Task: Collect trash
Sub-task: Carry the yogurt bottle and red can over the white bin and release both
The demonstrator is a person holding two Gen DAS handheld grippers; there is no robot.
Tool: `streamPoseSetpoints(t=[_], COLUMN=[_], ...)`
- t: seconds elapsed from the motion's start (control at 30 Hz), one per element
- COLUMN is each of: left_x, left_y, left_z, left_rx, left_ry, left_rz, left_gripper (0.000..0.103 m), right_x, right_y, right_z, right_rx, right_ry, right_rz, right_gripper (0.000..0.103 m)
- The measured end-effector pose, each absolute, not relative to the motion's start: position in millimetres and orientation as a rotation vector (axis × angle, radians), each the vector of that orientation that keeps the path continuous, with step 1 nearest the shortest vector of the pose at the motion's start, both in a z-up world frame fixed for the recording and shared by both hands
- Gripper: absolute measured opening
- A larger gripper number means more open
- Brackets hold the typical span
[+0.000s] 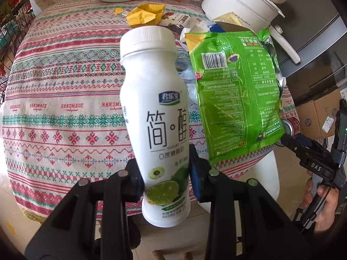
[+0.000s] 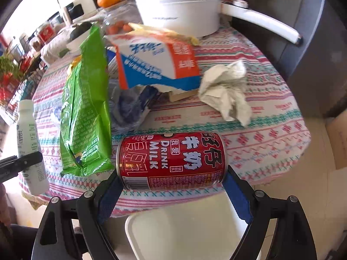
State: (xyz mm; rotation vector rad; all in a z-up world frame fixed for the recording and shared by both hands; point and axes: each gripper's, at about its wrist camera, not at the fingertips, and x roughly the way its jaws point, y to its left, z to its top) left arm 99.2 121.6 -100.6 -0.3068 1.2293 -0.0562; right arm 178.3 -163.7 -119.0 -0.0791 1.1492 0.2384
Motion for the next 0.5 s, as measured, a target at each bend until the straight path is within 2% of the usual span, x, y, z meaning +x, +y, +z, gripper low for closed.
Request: streamPoseSetpoints(t=[0.27, 0.5], left_x=[81.8, 74.2], left_y=[129.7, 89.3], left_z=[-98.7, -81.8], left_rx=[-0.317, -0.284], left_ry=[1.187, 1.151], left_rz=[-0.092, -0.188], left_gripper=[0.036, 0.036], right_x=[158.0, 129.6], right_y=[-210.0, -218.4], right_z=[-98.5, -96.7], right_rx=[-0.02, 0.032], right_ry=[1.122, 1.136], right_rz=[0.219, 0.21], right_gripper=[0.089, 0.089])
